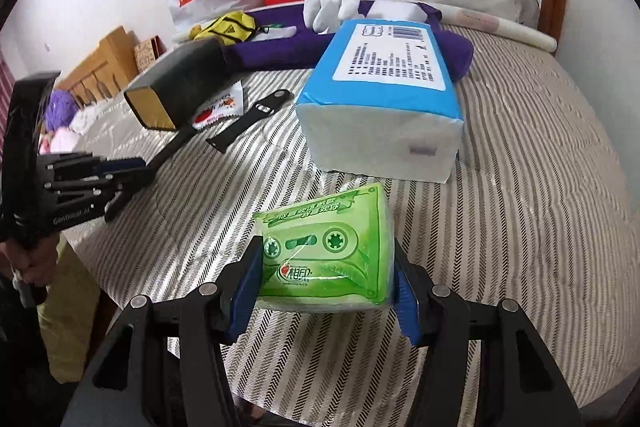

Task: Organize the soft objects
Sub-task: 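Carry the strap with the left tool toward the towel while the right tool carries the tissue pack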

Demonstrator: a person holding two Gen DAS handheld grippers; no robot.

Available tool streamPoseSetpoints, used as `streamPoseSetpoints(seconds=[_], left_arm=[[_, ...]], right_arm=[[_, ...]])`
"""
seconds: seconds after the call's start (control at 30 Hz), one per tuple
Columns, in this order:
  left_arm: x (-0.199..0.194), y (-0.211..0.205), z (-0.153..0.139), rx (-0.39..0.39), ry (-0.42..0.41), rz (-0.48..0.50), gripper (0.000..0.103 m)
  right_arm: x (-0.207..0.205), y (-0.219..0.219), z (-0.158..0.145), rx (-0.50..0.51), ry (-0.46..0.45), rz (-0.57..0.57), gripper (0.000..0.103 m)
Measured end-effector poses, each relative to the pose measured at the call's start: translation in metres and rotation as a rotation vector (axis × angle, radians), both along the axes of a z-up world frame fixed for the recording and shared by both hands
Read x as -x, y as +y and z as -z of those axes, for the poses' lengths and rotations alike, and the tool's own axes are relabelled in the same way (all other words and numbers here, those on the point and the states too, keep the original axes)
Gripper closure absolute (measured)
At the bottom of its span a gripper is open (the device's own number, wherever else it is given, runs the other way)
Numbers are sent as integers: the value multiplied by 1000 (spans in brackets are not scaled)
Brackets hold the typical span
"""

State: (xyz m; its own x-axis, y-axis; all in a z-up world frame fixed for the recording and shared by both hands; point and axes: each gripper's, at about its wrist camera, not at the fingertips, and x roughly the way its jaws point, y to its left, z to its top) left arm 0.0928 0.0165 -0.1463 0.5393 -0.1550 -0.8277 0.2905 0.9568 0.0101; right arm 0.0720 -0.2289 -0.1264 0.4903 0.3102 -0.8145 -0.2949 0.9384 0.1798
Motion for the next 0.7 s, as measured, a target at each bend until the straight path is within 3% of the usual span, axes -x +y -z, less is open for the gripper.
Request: streamPoseSetpoints(seconds=[0.47,0.7], left_arm=[[25,13,-35,111,-48,-10,84],[28,25,-59,144,-80,-38,84]], right_arm=[[6,-11,-18,-41,-22,48,46],[8,-17,-43,-68,-56,58,46]])
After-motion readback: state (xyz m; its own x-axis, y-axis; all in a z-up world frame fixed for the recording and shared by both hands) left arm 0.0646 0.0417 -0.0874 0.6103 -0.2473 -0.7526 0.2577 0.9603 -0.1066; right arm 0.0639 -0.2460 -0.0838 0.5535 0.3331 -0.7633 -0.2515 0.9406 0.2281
